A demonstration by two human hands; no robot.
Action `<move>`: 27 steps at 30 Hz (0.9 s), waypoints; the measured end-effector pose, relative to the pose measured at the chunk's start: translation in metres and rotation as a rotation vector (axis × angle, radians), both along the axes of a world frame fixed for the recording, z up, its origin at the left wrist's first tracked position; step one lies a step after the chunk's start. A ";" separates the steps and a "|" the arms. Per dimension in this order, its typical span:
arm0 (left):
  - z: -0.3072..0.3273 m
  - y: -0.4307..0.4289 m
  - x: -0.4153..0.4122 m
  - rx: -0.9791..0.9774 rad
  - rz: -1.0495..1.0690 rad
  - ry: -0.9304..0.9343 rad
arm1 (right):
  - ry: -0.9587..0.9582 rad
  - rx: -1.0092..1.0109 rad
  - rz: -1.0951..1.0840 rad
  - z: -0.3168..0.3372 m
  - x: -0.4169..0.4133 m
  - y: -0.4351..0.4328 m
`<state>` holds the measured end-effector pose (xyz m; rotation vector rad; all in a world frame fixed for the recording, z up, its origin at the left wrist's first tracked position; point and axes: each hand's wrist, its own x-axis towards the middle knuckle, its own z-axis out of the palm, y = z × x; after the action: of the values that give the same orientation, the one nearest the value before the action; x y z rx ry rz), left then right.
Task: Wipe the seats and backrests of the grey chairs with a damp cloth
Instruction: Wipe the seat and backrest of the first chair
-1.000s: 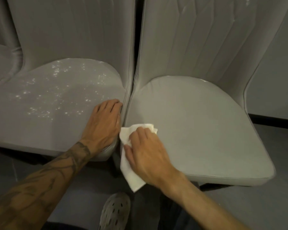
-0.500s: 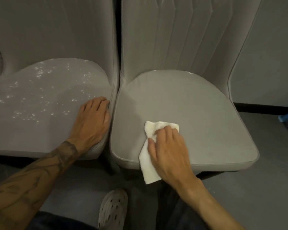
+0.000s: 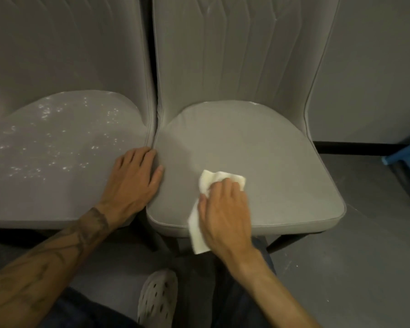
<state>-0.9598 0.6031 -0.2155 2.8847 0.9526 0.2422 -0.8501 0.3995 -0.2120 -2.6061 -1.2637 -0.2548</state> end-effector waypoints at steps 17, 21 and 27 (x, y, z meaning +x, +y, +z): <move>0.002 -0.003 -0.002 0.003 -0.009 -0.047 | -0.122 -0.015 -0.165 0.003 0.080 -0.052; 0.003 -0.003 -0.002 0.004 -0.009 -0.021 | -0.044 0.022 0.113 -0.003 0.035 0.032; 0.004 0.004 0.002 0.051 -0.026 -0.007 | -0.048 -0.127 0.108 0.000 0.119 0.052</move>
<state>-0.9574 0.6072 -0.2117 2.9379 0.9205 0.2788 -0.7310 0.4512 -0.2119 -2.6391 -1.4768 -0.2258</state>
